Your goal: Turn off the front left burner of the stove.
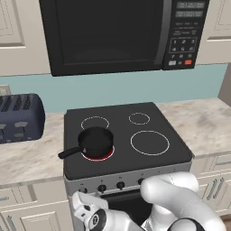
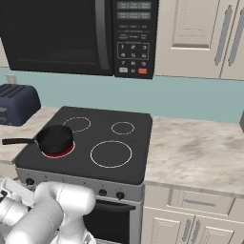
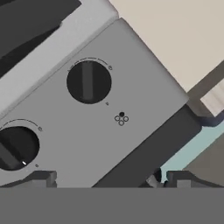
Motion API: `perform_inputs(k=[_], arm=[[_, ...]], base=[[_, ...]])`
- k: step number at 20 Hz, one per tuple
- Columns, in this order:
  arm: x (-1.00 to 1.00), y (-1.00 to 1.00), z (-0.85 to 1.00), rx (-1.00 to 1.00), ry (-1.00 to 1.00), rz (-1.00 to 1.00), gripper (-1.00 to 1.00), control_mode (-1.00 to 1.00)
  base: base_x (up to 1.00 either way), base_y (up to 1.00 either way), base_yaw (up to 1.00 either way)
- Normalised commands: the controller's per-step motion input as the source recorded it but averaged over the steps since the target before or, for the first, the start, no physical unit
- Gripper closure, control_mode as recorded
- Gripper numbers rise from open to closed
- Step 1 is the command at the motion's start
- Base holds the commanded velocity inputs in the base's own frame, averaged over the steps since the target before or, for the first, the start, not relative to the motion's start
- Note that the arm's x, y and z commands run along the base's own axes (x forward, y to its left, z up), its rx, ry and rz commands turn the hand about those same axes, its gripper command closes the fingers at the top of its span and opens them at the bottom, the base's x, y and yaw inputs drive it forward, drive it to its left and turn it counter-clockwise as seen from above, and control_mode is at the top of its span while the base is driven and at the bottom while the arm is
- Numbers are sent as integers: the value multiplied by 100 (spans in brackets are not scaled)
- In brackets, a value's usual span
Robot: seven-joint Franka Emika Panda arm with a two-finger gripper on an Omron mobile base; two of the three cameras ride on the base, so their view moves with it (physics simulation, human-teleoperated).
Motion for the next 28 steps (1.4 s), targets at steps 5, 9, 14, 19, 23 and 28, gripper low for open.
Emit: perform_inputs(k=[5, 9, 14, 19, 23, 28], arm=[[1, 15, -20, 18, -1, 0, -100, -100], [6, 24, -14, 14, 0, 0, -100, -100], [21, 10, -2, 10, 0, 0, -100, -100], [3, 0, -5, 3, 0, 0, -100, -100], [0, 0, -16, 1, 0, 0, -100, -100], [2, 0, -8, 1, 0, 0, -100, -100]], base=[[0, 0, 0], [0, 0, 0], [0, 0, 0], [0, 0, 0], [0, 0, 0], [0, 0, 0]])
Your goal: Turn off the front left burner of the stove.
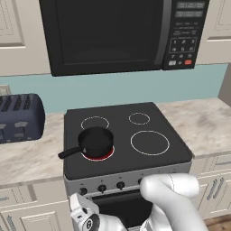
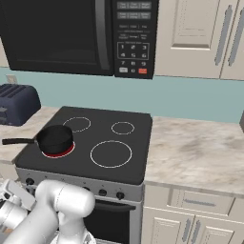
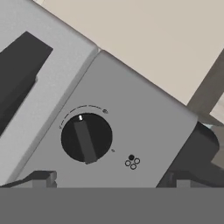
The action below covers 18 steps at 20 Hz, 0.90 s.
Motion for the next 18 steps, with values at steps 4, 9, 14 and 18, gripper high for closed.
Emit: perform_inputs(k=[4, 9, 14, 18], arm=[[13, 0, -3, 0, 0, 0, -100, -100], [16, 0, -4, 1, 0, 0, -100, -100], [11, 0, -5, 1, 0, 0, -100, -100], [5, 0, -10, 0, 0, 0, -100, -100]], base=[[0, 0, 0], [0, 0, 0], [0, 0, 0], [0, 0, 0]])
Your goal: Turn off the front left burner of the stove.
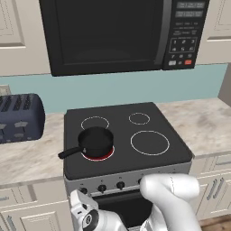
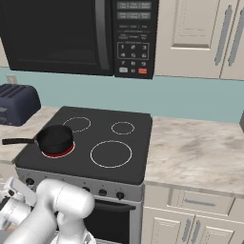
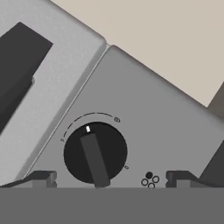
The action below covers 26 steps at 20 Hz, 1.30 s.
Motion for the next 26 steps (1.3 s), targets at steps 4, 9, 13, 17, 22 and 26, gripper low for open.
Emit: perform_inputs(k=[4, 9, 13, 17, 22, 26], arm=[[8, 0, -12, 0, 0, 0, -100, -100], [11, 0, -19, 0, 0, 0, -100, -100], [5, 1, -19, 0, 0, 0, -100, -100], [0, 8, -13, 0, 0, 0, -100, -100], [0, 11, -1, 0, 0, 0, -100, -100], [0, 6, 0, 0, 0, 0, -100, -100]], base=[[0, 0, 0], [0, 0, 0], [0, 0, 0], [0, 0, 0], [0, 0, 0], [0, 0, 0]])
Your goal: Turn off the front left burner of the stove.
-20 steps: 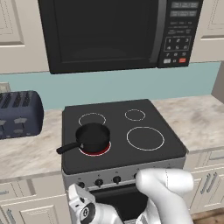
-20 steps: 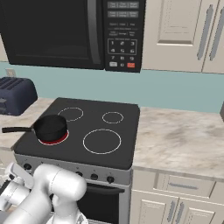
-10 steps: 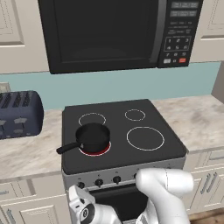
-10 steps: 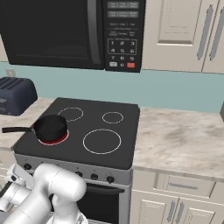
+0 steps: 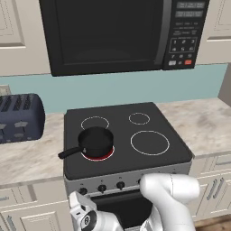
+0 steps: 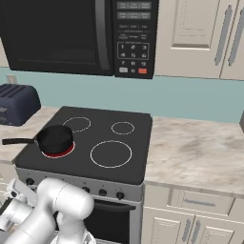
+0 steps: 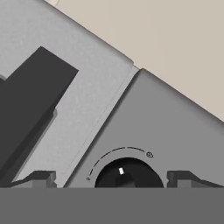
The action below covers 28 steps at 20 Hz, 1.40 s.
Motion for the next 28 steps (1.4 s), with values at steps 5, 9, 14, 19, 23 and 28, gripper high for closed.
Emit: perform_inputs(k=[5, 9, 14, 19, 23, 28], arm=[[0, 3, 0, 0, 0, 0, -100, -100], [0, 0, 0, 0, 0, 0, -100, -100], [0, 0, 0, 0, 0, 0, 100, -100], [14, 2, 0, 0, 0, 0, 100, -100], [6, 0, 0, 0, 0, 0, 100, -100], [0, 0, 2, 2, -3, -1, 100, -100]], base=[[0, 0, 0], [0, 0, 0], [0, 0, 0], [0, 0, 0], [0, 0, 0], [0, 0, 0]])
